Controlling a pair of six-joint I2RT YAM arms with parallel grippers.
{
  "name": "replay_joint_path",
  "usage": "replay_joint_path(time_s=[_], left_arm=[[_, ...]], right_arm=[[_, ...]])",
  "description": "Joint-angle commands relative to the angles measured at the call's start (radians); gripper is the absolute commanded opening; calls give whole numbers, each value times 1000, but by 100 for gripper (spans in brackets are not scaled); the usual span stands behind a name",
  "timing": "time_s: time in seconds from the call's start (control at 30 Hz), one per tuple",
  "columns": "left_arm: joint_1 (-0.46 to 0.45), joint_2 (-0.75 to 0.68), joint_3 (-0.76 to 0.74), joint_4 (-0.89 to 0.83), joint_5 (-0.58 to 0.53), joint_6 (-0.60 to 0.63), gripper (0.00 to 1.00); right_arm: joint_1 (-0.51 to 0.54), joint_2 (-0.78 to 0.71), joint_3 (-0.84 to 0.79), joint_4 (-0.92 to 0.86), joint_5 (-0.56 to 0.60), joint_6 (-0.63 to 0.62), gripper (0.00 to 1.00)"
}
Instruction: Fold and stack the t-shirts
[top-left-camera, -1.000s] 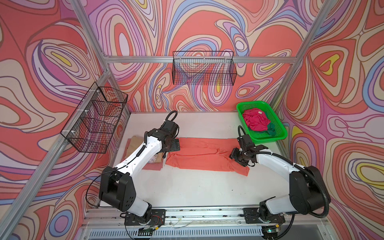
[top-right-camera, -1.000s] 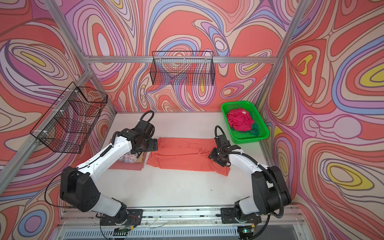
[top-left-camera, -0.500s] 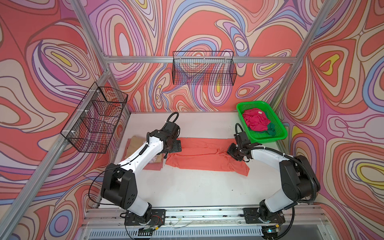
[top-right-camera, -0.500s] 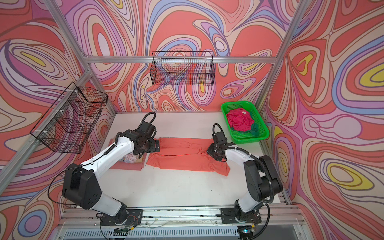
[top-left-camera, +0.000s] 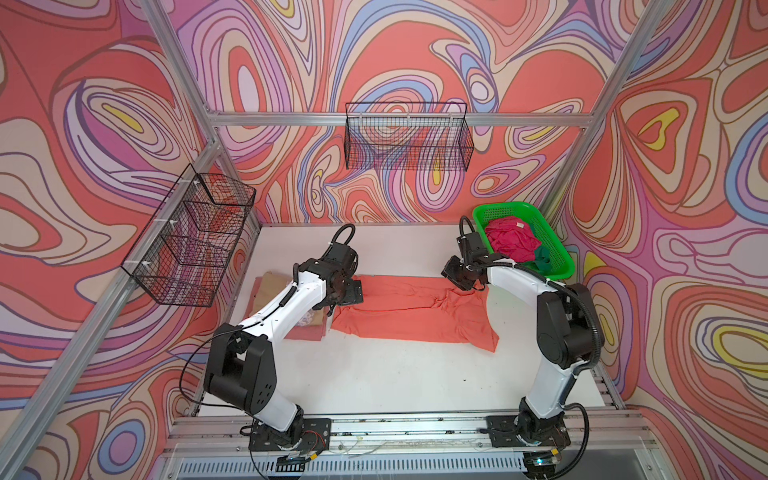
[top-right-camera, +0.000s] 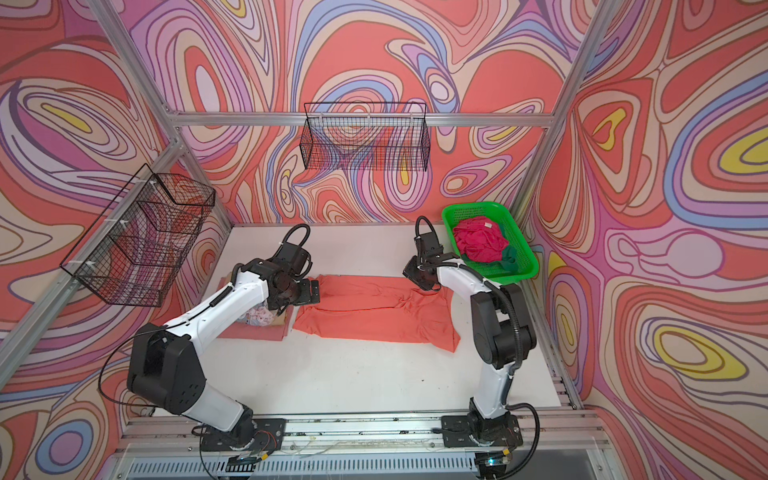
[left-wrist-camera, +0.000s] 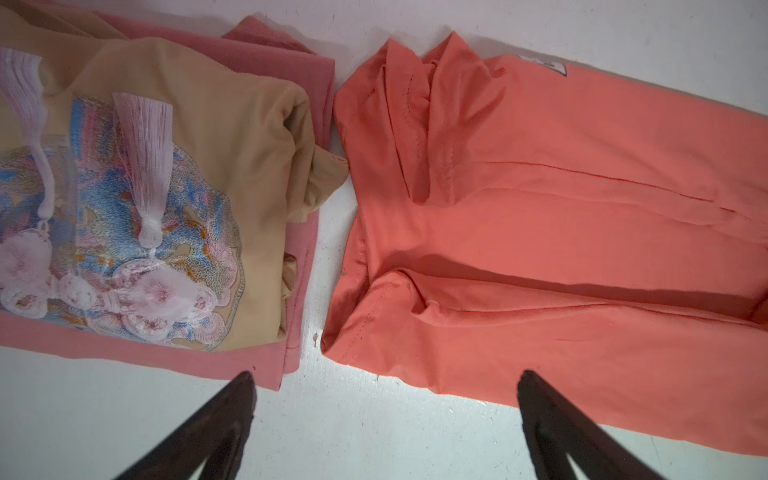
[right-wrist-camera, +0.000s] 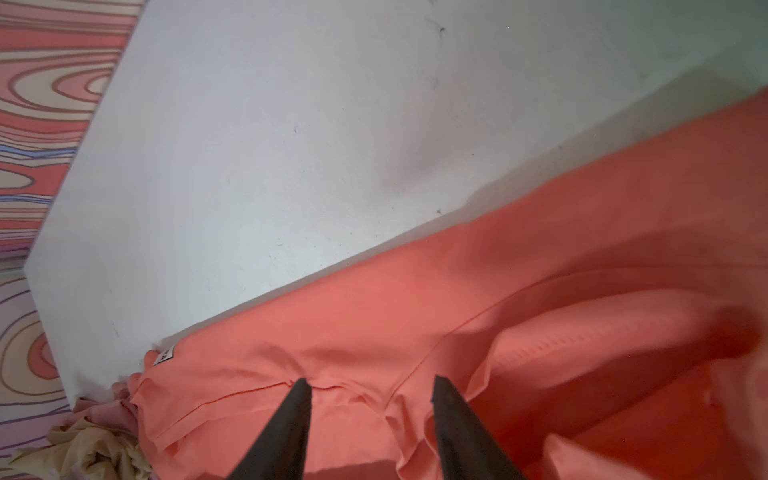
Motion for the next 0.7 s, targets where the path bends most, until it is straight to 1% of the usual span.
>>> replay_joint_path(time_s=[0.0,0.07,0.17,0.2,0.27,0.4,0.5,0.57,0.67], left_arm=[[6,8,0,4,17,1,100],[7,3,-2,8,23,0,100],[6,3,-4,12,42,1,100],[6,5,-2,11,48,0,100],[6,11,2,10,60,-2,100],[6,35,52,-9,90,-10,100],[6,71,123,-43,106,-32,100],[2,101,165,-53,118,-47,100],[-12,165,239,-79,97,-57,100]], right_arm=[[-5,-21,78,-141,19,-39,56],[-4,-111,1,-95,43,-21,58],[0,-221,-129,-66,37,-4,58],[3,-250,-183,-44,19,8,57],[10,-283,-281,-8,-19,27,56],[19,-290,-394,40,-25,27,55],[18,-246,-388,73,-46,5,55],[18,-201,-353,67,-23,-20,54],[12,-145,-295,53,20,-50,54]])
